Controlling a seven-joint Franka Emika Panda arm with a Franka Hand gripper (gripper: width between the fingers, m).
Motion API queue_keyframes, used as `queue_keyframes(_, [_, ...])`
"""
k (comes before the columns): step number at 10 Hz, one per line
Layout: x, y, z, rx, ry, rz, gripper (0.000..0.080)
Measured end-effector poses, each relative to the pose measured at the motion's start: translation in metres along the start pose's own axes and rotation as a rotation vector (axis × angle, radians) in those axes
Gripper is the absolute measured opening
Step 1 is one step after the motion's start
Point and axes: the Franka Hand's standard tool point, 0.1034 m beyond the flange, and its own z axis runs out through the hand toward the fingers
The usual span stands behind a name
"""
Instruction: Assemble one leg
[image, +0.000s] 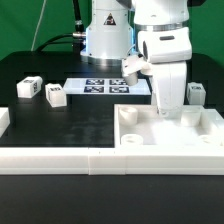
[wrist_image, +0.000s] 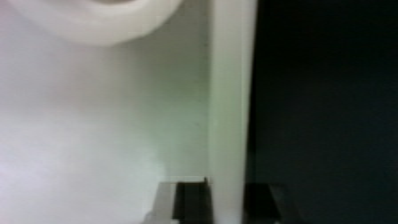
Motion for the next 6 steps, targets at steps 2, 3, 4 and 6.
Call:
queue_keyframes(2, [-0.001,-0.0002,0.0005,0.001,0.0,0.003,0.0064])
queue_keyframes(3, [-0.0012,-0.0003,0.0006,0.001,0.0,0.003,0.017])
queue_keyframes(4, [-0.0015,-0.0003,0.0007,0.001,0.0,0.004,0.0308])
queue_keyframes(6, [-0.0018,-0.0004,0.001,0.002,0.0,0.004,0.0444])
